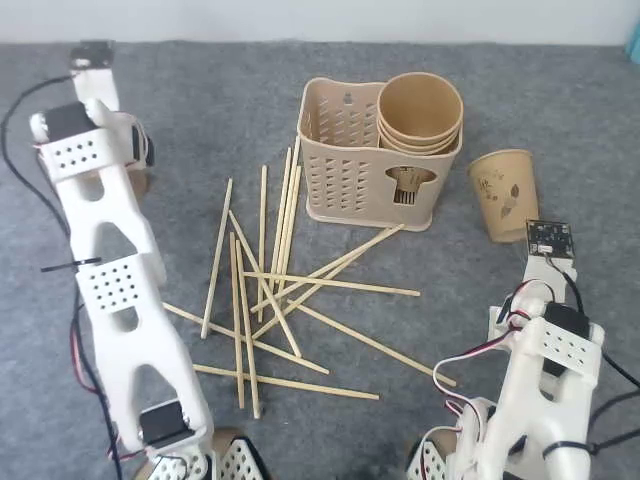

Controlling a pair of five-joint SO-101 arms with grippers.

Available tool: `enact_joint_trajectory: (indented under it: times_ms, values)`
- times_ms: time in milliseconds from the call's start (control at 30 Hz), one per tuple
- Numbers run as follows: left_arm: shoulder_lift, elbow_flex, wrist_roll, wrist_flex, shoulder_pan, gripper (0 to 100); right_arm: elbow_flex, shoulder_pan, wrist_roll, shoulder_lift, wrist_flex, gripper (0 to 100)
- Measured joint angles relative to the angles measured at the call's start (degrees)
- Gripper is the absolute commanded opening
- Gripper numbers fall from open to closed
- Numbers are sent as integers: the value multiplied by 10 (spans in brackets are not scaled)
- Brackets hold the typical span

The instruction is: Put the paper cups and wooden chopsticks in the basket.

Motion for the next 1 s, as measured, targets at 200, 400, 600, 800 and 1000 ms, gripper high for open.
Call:
enact_joint_trajectory:
  times_ms: [200, 400, 600, 800, 1000]
  values:
    - [13, 1, 0, 0, 2, 12, 0, 0, 0, 0, -9, 9]
    - [-6, 1, 2, 0, 0, 12, 7, 1, 0, 0, -19, 9]
    - [-91, 31, 3, 0, 0, 12, 7, 1, 0, 0, -21, 9]
    - [-233, 193, 38, 0, 26, 12, 7, 1, 0, 0, -31, 9]
    - [-417, 375, 38, 0, 113, 12, 7, 1, 0, 0, -31, 9]
